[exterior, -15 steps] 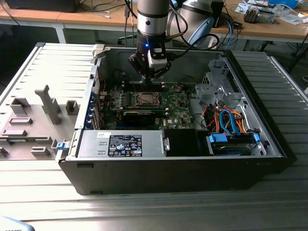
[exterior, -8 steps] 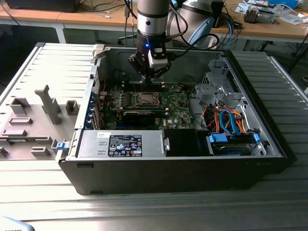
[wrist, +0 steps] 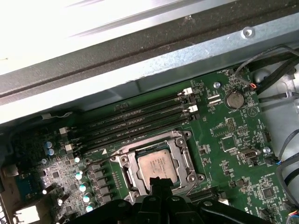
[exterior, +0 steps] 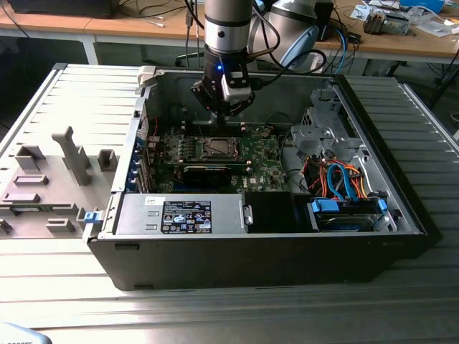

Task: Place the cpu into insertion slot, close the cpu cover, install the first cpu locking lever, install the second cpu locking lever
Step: 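Install the first cpu locking lever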

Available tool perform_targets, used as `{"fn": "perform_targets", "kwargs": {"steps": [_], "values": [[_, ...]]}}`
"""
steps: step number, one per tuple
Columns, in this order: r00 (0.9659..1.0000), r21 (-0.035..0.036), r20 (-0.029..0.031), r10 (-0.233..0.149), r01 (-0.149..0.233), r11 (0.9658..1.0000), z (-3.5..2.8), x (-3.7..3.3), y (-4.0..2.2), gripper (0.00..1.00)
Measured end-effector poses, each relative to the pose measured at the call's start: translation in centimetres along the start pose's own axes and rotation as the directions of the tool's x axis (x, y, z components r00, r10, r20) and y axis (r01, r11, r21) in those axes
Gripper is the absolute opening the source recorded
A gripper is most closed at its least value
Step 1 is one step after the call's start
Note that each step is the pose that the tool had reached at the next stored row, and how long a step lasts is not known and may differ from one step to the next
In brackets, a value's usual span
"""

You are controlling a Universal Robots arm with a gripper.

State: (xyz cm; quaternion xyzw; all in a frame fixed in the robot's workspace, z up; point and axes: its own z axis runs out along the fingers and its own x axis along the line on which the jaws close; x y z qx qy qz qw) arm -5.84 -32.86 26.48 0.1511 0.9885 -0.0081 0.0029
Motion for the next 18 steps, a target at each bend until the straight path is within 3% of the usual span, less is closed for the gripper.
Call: {"fn": "perform_targets", "kwargs": {"steps": [18], "values": [[0.9992, -0.0003, 0.0006, -0.039, 0.039, 0.9992, 0.00, 0.00, 0.00, 0.11]]}}
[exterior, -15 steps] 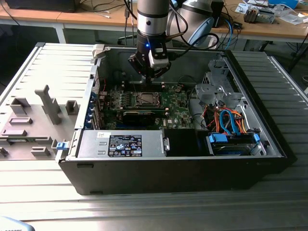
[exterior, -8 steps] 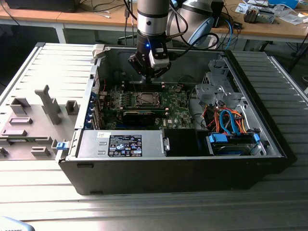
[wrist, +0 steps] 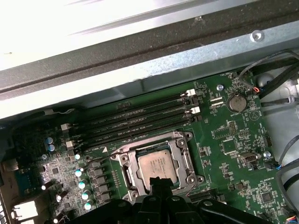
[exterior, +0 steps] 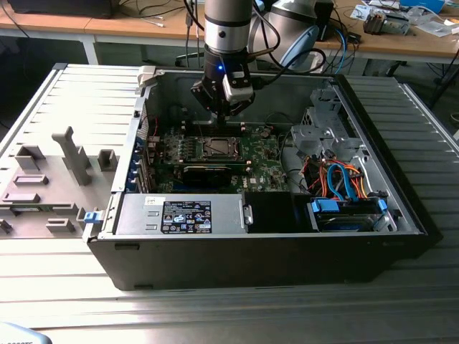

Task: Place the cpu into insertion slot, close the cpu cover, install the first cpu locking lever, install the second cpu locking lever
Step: 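Install the first cpu locking lever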

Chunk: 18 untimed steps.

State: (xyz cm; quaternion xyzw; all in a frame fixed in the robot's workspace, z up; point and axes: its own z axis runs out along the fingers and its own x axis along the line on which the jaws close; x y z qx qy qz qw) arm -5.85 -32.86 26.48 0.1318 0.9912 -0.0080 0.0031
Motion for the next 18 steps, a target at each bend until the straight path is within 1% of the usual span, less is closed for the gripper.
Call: {"fn": "perform_targets", "kwargs": {"steps": [18], "values": [[0.9992, -0.0003, 0.0006, -0.041, 0.041, 0.9992, 0.00, 0.00, 0.00, 0.11]]}}
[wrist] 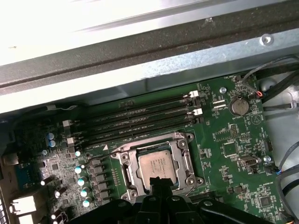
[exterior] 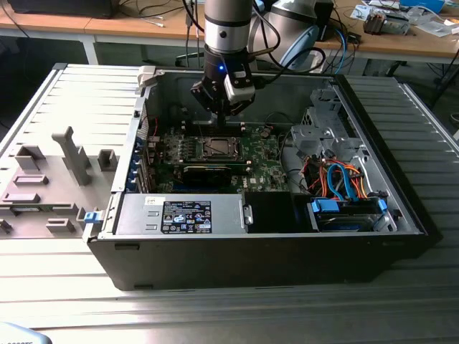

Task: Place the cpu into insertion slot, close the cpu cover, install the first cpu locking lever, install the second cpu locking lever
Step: 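Install the first cpu locking lever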

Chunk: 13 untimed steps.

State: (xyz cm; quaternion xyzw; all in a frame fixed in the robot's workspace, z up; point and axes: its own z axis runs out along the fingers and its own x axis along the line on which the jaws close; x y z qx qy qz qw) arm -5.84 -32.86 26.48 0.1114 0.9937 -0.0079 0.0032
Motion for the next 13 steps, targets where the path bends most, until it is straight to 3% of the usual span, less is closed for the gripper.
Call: {"fn": "perform_targets", "kwargs": {"steps": [13], "values": [[0.9996, -0.0003, 0.0004, -0.027, 0.027, 0.9996, 0.00, 0.00, 0.00, 0.11]]}}
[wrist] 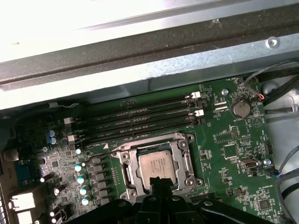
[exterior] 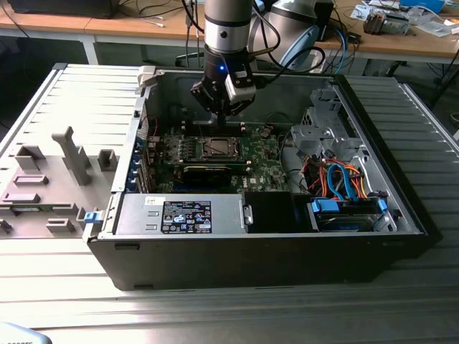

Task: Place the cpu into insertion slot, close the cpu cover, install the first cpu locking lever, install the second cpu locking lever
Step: 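Install the first cpu locking lever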

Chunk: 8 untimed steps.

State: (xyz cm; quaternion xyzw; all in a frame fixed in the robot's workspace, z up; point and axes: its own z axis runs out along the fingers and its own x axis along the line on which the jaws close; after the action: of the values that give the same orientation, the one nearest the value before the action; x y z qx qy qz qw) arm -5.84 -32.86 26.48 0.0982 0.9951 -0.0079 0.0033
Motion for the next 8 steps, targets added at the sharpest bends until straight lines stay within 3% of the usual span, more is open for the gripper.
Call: {"fn": "perform_targets", "kwargs": {"steps": [8], "values": [[0.9999, -0.0001, 0.0002, -0.015, 0.015, 0.9999, 0.00, 0.00, 0.00, 0.11]]}}
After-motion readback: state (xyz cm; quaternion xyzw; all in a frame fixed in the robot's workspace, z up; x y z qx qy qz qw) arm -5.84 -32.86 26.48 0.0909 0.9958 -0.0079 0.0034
